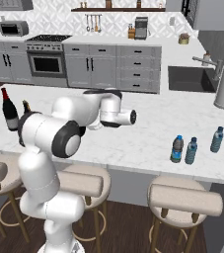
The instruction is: Move the plastic bottles in the middle to the plastics group, and the glass bottles in the middle to the glass group.
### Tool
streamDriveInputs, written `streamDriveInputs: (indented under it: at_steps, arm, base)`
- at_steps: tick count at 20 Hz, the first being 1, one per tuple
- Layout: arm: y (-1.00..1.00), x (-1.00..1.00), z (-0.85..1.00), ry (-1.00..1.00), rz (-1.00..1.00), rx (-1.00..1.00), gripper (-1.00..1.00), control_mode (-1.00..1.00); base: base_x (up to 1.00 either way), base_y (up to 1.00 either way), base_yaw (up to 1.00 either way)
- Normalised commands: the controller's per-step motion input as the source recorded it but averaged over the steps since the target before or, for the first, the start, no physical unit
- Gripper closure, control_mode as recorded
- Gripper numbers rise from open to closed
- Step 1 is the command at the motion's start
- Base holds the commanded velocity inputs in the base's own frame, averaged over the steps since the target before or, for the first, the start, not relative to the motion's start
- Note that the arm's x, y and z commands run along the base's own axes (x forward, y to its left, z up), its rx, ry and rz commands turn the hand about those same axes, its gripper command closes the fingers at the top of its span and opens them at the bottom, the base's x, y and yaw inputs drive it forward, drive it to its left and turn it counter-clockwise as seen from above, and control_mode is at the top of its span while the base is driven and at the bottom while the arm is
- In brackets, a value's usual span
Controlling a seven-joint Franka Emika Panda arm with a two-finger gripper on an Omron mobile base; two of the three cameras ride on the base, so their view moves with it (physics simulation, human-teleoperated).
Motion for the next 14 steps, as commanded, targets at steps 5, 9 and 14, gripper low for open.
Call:
streamDriveInputs:
  at_steps: [5, 9, 14]
  arm:
    - [0.12, 0.31, -0.39, 0.00, 0.00, 0.00, -1.00, -1.00]
    - [0.01, 0.29, -0.60, 0.03, 0.00, 0.00, -1.00, -1.00]
    - [0.00, 0.26, -0.66, 0.03, 0.00, 0.00, -1.00, -1.00]
  base:
    - [0.00, 0.00, 0.00]
    - [0.00, 0.00, 0.00]
    - [0.00, 0.00, 0.00]
